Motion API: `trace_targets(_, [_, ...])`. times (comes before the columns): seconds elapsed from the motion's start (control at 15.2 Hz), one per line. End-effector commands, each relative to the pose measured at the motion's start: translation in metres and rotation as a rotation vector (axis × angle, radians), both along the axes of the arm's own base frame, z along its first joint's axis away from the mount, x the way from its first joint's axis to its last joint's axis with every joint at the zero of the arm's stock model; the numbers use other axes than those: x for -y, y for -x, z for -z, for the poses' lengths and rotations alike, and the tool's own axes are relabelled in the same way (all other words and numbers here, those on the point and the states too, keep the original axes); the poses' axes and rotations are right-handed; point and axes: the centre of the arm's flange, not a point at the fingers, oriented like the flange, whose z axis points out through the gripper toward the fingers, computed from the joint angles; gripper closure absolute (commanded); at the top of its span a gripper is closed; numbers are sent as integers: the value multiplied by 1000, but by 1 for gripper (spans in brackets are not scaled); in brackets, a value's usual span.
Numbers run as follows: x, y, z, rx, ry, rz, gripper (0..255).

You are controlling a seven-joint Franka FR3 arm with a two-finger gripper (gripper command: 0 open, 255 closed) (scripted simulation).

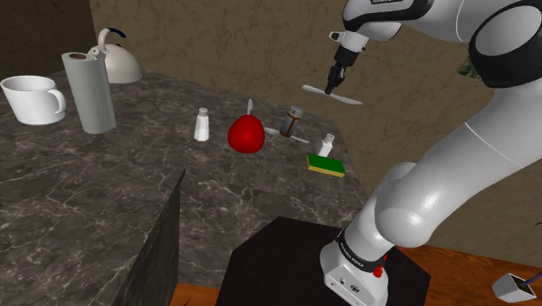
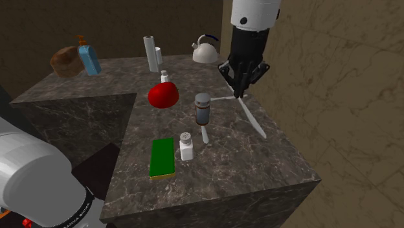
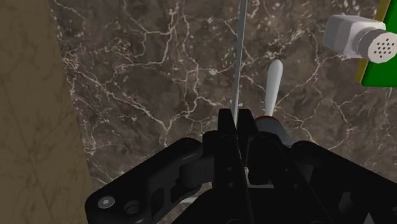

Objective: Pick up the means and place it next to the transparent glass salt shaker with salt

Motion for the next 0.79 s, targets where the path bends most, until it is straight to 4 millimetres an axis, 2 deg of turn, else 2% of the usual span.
trace_targets(0.0, [-21, -3, -4, -1, 0, 0, 255])
trace_targets(0.73, [-162, -38, -4, -1, 0, 0, 255])
